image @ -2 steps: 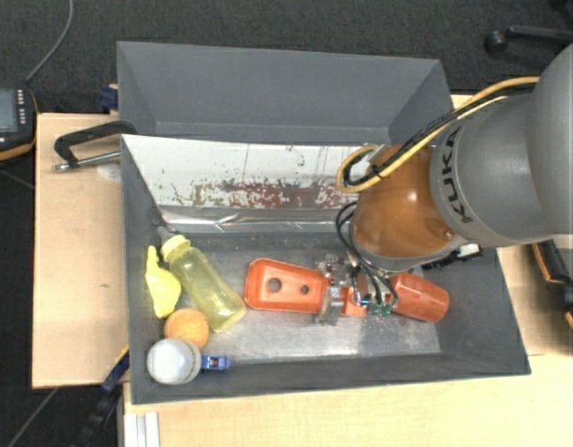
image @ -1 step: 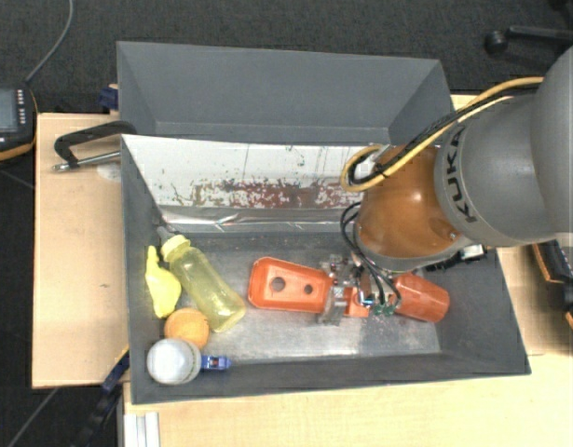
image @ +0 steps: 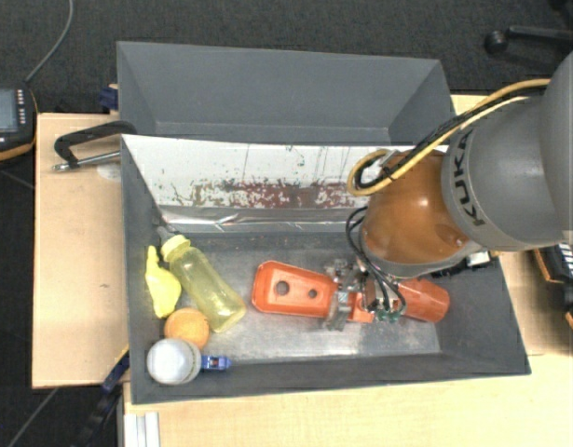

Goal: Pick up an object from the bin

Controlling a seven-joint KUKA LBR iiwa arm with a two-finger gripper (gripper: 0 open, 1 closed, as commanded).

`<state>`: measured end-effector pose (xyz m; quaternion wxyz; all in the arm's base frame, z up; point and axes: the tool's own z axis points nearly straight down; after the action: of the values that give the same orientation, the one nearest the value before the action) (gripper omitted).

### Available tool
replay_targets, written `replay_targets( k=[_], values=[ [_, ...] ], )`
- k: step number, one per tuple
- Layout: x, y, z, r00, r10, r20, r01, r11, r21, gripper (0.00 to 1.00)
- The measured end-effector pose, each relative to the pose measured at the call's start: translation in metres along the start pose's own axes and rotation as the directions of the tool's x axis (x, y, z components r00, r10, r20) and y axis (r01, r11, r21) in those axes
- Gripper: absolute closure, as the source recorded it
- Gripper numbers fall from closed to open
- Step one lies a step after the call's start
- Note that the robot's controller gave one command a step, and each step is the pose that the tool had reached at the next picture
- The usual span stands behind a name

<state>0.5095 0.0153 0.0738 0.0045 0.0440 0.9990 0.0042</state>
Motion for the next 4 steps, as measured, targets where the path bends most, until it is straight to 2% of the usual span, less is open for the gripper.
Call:
replay_targets(
  k=[4],
  values=[
    [-0.0001, -0.0003, 0.0, 1.0, 0.001, 0.0, -0.001, 1.0, 0.0, 1.0]
  ],
)
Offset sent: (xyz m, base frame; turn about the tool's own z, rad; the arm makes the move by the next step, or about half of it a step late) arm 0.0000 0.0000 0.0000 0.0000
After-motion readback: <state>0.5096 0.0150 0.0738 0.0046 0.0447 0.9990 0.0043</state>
